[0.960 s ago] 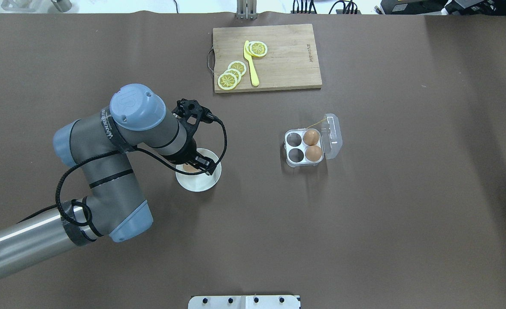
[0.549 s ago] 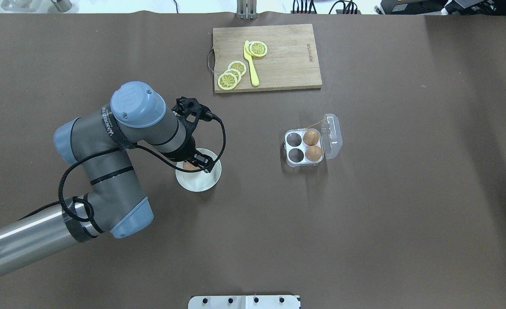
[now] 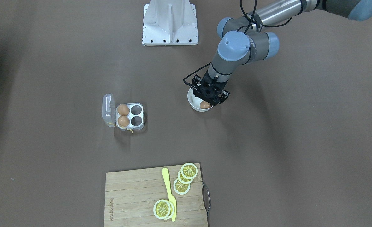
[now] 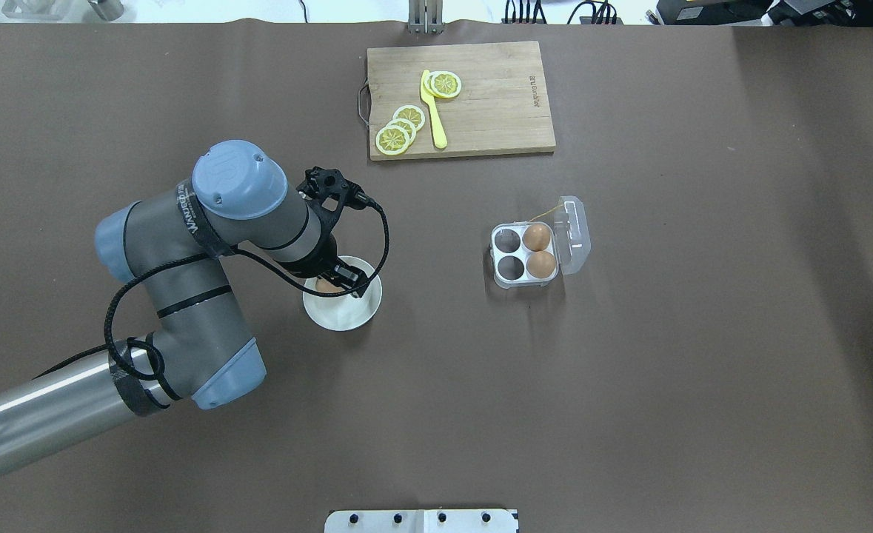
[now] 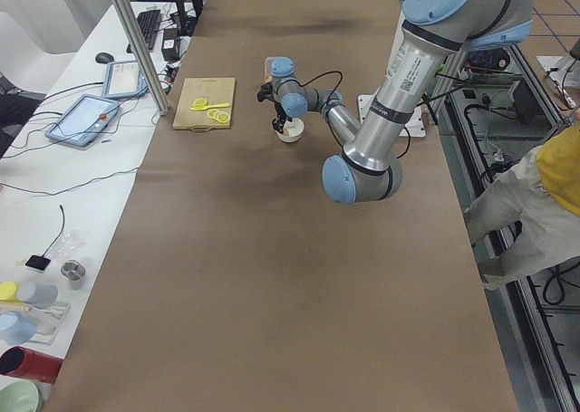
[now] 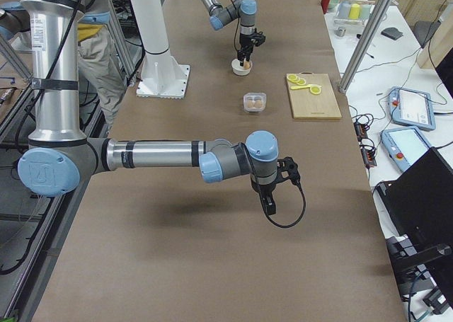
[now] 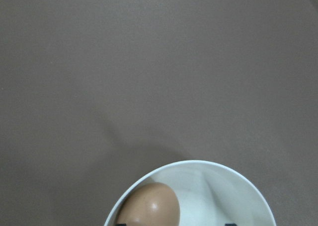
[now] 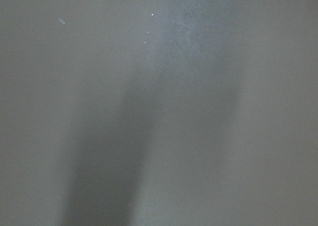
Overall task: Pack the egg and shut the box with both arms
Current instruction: 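Close the left gripper around the brown egg in the bowl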
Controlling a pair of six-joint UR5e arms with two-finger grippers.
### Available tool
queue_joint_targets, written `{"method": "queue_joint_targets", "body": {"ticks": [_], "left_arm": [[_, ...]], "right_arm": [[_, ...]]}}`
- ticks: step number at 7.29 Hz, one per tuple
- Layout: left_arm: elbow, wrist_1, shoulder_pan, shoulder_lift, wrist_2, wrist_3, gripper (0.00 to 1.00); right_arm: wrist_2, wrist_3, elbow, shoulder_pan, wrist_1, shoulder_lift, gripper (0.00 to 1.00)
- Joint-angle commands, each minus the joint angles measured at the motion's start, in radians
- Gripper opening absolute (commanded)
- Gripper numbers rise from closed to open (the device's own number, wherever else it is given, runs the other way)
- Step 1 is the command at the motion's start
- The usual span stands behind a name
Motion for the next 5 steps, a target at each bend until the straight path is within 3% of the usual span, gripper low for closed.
{"method": "queue_joint_targets", "body": {"ticks": [1, 5], "left_arm": [[0.015, -0.001, 0.0, -0.002, 0.0, 0.001, 0.73], [0.022, -0.001, 0.001, -0.008, 0.0, 0.001, 0.72]], "right_arm": [[0.0, 0.0, 0.0, 0.0, 0.0, 0.0, 1.0], [0.0, 0.0, 0.0, 0.0, 0.0, 0.0, 1.0]]}}
